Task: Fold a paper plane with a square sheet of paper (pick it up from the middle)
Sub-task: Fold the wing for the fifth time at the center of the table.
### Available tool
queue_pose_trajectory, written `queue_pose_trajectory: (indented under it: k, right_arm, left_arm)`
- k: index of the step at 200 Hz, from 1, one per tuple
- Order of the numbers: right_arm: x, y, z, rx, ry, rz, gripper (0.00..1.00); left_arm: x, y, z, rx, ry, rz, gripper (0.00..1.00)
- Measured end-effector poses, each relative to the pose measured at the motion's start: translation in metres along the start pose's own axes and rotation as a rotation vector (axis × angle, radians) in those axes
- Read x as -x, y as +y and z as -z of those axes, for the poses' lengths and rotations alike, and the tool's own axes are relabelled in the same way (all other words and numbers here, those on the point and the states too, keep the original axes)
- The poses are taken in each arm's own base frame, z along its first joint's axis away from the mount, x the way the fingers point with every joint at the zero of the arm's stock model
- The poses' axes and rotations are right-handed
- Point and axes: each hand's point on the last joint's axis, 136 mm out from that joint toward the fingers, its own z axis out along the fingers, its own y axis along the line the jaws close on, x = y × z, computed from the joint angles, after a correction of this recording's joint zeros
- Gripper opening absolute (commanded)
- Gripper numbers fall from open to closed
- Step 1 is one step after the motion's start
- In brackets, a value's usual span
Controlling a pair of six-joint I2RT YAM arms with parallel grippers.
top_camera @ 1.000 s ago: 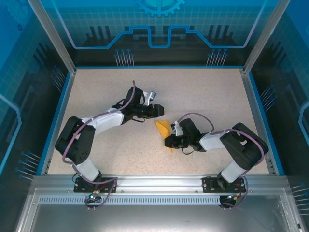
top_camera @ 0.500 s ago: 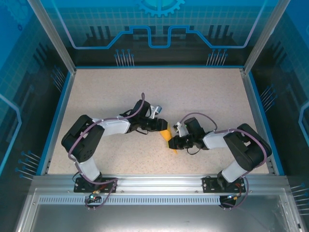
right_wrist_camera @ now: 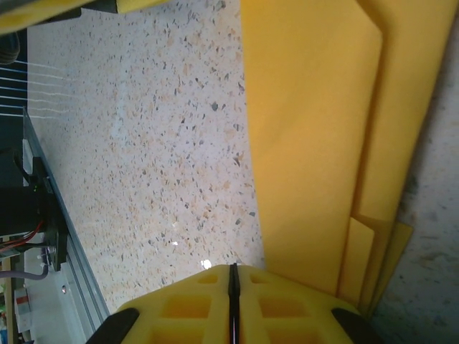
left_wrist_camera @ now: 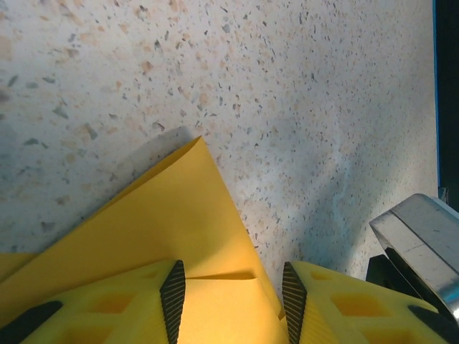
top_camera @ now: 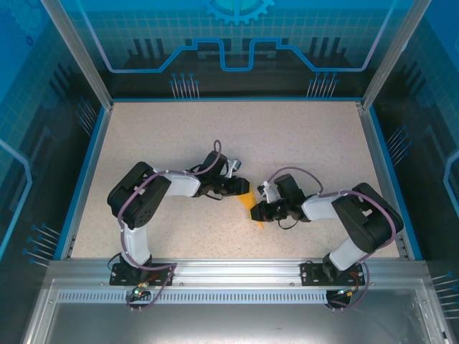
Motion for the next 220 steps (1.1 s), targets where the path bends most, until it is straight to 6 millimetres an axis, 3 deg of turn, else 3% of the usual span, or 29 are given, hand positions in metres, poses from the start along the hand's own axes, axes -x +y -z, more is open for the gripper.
queue_pose_trajectory:
  k: [176,196,220]
  right_arm:
    - [0.000,-0.001,0.001,0.018,0.007,-0.001,0.08]
    - [0.000,-0.001,0.001,0.022,0.003,-0.002,0.08]
    - [0.001,-0.001,0.001,0.025,-0.004,-0.015,0.08]
  left_arm:
    - [0.040,0.037,0.026,0.057,-0.105,0.010,0.45]
    - [0.044,0.030,0.037,0.062,-0.121,0.007,0.46]
    - [0.054,0.001,0.058,0.028,-0.168,-0.034,0.46]
